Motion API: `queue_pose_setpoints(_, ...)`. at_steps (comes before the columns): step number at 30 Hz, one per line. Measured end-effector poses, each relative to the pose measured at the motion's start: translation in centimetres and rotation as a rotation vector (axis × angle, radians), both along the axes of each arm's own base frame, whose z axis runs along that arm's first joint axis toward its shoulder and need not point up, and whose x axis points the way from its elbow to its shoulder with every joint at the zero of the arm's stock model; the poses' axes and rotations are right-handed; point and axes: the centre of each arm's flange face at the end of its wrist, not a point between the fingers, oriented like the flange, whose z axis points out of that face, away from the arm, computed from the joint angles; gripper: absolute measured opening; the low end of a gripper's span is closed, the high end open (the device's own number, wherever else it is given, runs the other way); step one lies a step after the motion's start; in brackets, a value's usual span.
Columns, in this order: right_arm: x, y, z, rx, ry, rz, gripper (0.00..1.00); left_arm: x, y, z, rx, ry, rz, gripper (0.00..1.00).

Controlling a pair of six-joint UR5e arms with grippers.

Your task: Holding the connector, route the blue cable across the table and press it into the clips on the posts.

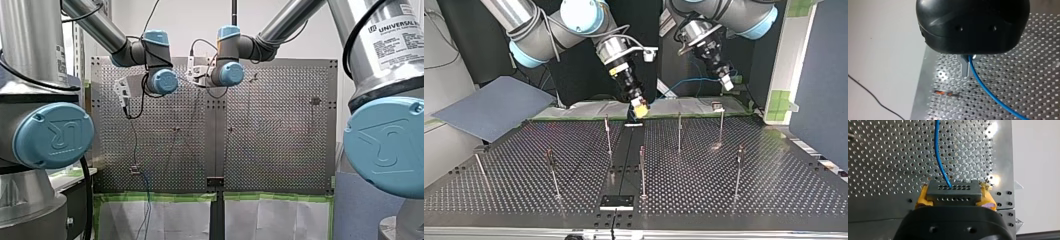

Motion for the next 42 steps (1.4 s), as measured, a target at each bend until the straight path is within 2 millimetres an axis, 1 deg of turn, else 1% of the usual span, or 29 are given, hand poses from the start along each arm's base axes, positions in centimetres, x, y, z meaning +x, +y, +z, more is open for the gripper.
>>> queue_pose_setpoints(5,0.5,0.4,1.0,0.010,0.003,0.011,0.00,0.4,1.1,2.0,-0.003,-0.022,0.000,0.00)
queue_pose_setpoints(8,0.9,0.4,1.8,0.018,-0.001,0.016,0.00,0.6,1.8,2.9,-0.001,-0.029,0.000,0.00)
queue_pose_setpoints(13,1.2,-0.2,2.6,0.037,-0.002,0.015,0.00,1.7,2.6,3.0,0.015,-0.006,0.001,0.00)
queue_pose_setpoints(16,1.8,-0.6,2.3,0.052,0.014,0.016,0.00,2.8,3.2,2.6,0.028,0.022,0.000,0.00)
queue_pose_setpoints(19,2.5,-1.0,1.8,0.069,0.033,0.018,0.00,3.7,3.7,2.7,0.026,0.032,-0.001,0.00)
queue_pose_setpoints(25,3.9,-2.0,0.5,0.093,0.061,0.025,0.00,5.6,5.0,4.2,0.020,0.029,-0.002,0.00)
queue_pose_setpoints(30,4.7,-2.9,0.5,0.093,0.060,0.025,0.00,7.3,6.1,5.0,0.019,0.038,-0.004,0.00)
queue_pose_setpoints(36,5.3,-4.0,1.7,0.081,0.043,0.020,0.00,9.7,7.5,5.3,0.018,0.048,-0.005,0.00)
queue_pose_setpoints(42,5.9,-4.6,3.9,0.051,0.011,0.020,0.00,11.7,9.3,6.3,0.001,0.017,-0.007,0.00)
